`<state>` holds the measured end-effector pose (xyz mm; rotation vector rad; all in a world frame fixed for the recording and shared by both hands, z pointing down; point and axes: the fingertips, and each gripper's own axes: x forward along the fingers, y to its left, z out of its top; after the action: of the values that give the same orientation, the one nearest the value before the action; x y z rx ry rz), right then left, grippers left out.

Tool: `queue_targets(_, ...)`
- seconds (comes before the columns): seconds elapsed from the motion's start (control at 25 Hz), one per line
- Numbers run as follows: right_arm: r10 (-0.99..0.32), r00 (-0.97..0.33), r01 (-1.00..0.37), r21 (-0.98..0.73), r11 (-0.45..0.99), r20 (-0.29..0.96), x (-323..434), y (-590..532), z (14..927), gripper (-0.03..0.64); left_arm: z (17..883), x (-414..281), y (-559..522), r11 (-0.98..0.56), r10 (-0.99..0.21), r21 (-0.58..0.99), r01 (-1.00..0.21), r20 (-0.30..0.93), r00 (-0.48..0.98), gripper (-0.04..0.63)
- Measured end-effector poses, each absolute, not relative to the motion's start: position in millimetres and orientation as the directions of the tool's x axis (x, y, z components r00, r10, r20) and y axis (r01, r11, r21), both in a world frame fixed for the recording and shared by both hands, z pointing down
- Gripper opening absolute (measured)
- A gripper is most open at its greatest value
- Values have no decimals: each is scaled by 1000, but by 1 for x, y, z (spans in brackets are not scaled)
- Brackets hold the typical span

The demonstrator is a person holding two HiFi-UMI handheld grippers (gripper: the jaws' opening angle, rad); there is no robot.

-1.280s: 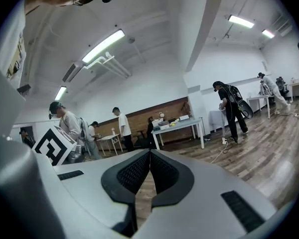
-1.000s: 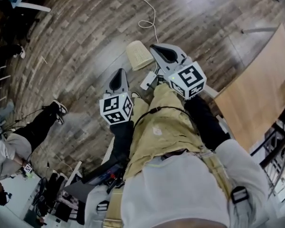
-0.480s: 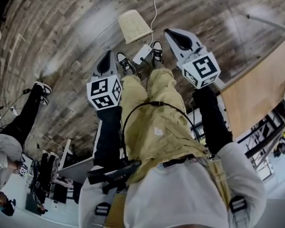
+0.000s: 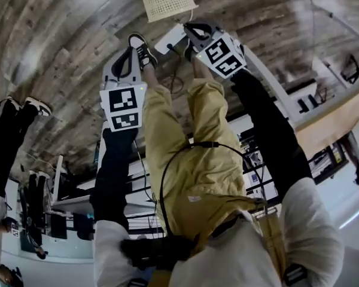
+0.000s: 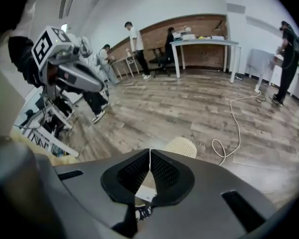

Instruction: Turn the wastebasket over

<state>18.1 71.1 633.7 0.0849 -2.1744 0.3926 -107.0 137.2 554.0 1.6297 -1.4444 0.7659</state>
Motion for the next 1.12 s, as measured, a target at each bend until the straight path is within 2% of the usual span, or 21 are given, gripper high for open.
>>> queue_targets(0.16, 145, -469, -96, -213, 972, 871, 30, 88, 722, 25, 614, -87, 149, -73, -452, 184, -980, 870, 197, 2)
queue_targets(0.32, 145, -357, 2, -154, 988, 923, 44, 85, 786, 32, 658, -61, 145, -165, -420, 192, -967, 874, 245, 2)
queue_targets(0.36, 146, -332, 26, -145, 989, 932, 47, 83, 799, 51, 665, -56, 142, -181, -417, 195, -964, 872, 255, 2)
queue_targets(0.44, 162, -284, 78, -145, 986, 945, 50, 79, 821, 135, 677, -52, 134, -194, -422, 196, -961, 868, 262, 2)
queue_targets(0.48, 168, -266, 101, -146, 984, 949, 50, 78, 832, 138, 682, -52, 130, -189, -426, 197, -962, 866, 261, 2)
queue_targets(0.84, 158, -147, 278, -112, 954, 976, 49, 83, 897, 137, 714, -71, 126, -79, -449, 207, -975, 866, 220, 2)
queue_targets(0.88, 154, -134, 299, -108, 948, 979, 49, 85, 901, 129, 717, -72, 128, -73, -445, 207, -976, 869, 218, 2)
queue_targets(0.92, 149, -128, 323, -101, 941, 981, 47, 85, 903, 79, 719, -74, 131, -70, -439, 207, -976, 872, 216, 2)
queue_targets(1.04, 149, -148, 362, -86, 928, 978, 35, 84, 893, 63, 717, -78, 133, -73, -428, 199, -977, 879, 210, 2)
queue_targets(1.12, 173, -189, 339, -101, 935, 967, 23, 86, 877, 54, 713, -78, 135, -78, -419, 197, -977, 883, 211, 2)
